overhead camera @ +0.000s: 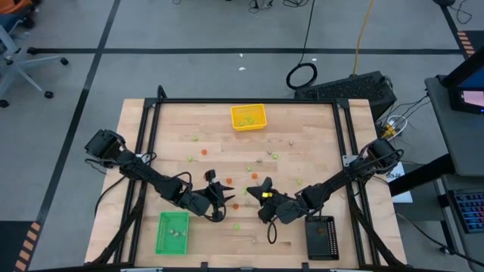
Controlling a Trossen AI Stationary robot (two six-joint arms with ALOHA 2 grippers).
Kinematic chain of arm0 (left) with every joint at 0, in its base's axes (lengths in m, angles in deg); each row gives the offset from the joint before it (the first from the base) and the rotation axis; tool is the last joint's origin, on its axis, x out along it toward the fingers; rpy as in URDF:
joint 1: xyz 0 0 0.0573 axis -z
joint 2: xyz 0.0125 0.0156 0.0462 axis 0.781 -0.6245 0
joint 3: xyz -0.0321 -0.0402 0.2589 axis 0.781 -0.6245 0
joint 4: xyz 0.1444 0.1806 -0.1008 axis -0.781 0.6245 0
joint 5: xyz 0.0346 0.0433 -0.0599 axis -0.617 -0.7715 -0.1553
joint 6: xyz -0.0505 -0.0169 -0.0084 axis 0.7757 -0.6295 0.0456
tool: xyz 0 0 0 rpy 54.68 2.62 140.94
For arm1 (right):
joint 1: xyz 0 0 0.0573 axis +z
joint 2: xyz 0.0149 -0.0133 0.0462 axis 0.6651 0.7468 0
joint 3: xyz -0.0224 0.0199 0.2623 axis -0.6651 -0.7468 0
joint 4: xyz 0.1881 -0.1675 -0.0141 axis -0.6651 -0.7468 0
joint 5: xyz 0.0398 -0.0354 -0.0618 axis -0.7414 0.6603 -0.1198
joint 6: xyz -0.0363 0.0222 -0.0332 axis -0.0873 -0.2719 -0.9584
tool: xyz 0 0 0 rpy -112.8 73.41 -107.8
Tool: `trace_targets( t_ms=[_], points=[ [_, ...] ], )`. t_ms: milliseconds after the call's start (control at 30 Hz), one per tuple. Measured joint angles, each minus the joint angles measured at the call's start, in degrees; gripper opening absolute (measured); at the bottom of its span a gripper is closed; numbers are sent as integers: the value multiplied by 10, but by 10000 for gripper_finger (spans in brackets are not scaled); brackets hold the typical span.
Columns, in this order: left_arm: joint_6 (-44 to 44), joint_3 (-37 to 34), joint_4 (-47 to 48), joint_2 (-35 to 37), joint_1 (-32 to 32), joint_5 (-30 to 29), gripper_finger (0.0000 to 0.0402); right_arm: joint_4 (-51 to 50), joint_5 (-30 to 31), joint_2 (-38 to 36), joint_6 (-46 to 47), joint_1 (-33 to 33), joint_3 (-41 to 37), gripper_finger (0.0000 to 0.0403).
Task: Sort Halloween decoration
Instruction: Put the green spider toy into the yellow bin
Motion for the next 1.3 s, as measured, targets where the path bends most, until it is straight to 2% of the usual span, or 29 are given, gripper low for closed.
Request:
trace_targets(
  t_ms=[233, 433, 900, 1100, 1300],
  points=[
    [0, 0, 0, 0, 0, 0, 115, 0, 0, 0, 1, 0, 0, 0],
    [1, 0, 0, 0, 0, 0, 115, 0, 0, 0, 56, 0, 0, 0],
    [2, 0, 0, 0, 0, 0, 115, -3, -5, 0, 411, 0, 0, 0],
    [1, 0, 0, 0, 0, 0, 115, -32, -7, 0, 586, -3, 0, 0],
    [0, 0, 0, 0, 0, 0, 115, -75, -7, 0, 717, -4, 0, 0]
  ],
)
